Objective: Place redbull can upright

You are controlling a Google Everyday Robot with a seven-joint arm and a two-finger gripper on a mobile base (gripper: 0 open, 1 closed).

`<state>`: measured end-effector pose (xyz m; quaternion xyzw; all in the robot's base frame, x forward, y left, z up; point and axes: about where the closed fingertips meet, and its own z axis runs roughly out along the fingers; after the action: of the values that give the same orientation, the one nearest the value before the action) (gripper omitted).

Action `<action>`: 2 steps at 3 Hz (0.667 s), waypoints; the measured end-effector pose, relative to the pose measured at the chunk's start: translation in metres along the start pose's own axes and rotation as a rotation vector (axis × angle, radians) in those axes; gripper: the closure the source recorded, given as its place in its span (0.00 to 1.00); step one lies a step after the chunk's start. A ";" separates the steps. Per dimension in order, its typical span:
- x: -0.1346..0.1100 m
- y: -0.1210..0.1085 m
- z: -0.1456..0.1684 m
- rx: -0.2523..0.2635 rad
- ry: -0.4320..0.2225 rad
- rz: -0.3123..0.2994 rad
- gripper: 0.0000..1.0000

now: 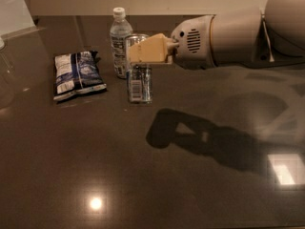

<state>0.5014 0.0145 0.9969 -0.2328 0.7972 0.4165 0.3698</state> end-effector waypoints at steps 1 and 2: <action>0.006 -0.004 -0.009 0.007 -0.058 -0.186 1.00; 0.010 -0.007 -0.017 0.045 -0.102 -0.385 1.00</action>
Offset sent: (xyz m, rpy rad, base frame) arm -0.0151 -0.0326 -0.0051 -0.4194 -1.0445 0.2600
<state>0.4930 -0.0041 0.9917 -0.3511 0.7273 0.3313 0.4878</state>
